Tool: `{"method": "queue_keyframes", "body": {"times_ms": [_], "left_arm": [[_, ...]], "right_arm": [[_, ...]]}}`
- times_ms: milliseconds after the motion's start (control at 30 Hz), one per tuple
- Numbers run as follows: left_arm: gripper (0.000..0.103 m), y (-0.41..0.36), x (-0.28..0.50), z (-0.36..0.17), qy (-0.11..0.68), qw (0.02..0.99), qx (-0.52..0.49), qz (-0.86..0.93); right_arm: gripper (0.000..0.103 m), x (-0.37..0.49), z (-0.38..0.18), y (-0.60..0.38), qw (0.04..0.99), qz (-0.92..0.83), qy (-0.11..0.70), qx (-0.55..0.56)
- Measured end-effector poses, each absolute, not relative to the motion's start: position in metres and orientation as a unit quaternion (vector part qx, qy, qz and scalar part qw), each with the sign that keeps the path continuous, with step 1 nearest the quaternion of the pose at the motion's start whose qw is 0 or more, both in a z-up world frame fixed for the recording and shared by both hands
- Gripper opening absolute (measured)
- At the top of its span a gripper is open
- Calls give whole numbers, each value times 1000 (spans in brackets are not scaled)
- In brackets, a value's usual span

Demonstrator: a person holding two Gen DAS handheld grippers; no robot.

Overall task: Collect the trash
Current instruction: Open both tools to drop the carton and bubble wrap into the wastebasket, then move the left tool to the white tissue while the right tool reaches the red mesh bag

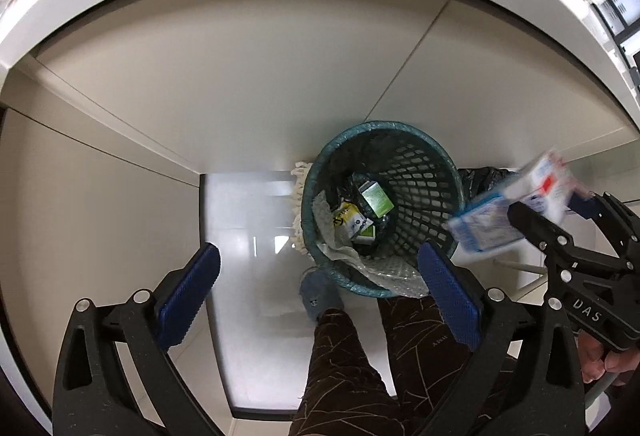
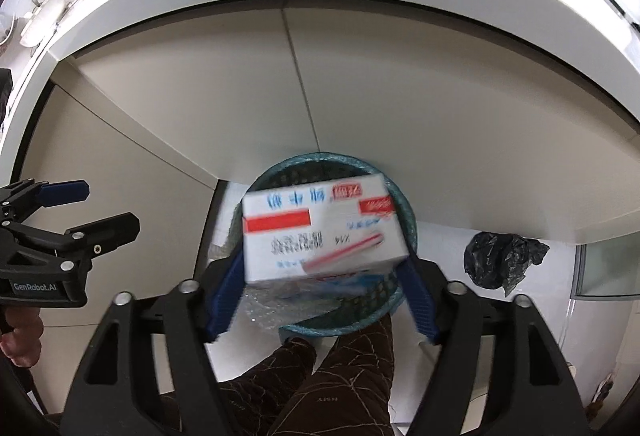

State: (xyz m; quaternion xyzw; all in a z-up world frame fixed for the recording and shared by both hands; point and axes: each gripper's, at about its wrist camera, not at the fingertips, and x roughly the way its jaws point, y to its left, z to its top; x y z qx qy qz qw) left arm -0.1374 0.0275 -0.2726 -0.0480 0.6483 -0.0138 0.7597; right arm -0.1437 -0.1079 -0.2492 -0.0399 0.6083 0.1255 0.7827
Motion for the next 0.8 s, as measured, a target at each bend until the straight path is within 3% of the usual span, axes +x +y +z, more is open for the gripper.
{"method": "queue_keyframes", "body": {"times_ms": [267,800], "left_arm": [[97,33,-140,-259,627,777,-52,-2],[97,30,-101,-172,558,826,-82,-16]], "right_arm": [[91,-144,-236,-109,790,97,603,-54],[93,-99,-142,-163,843,48,534,-38]]}}
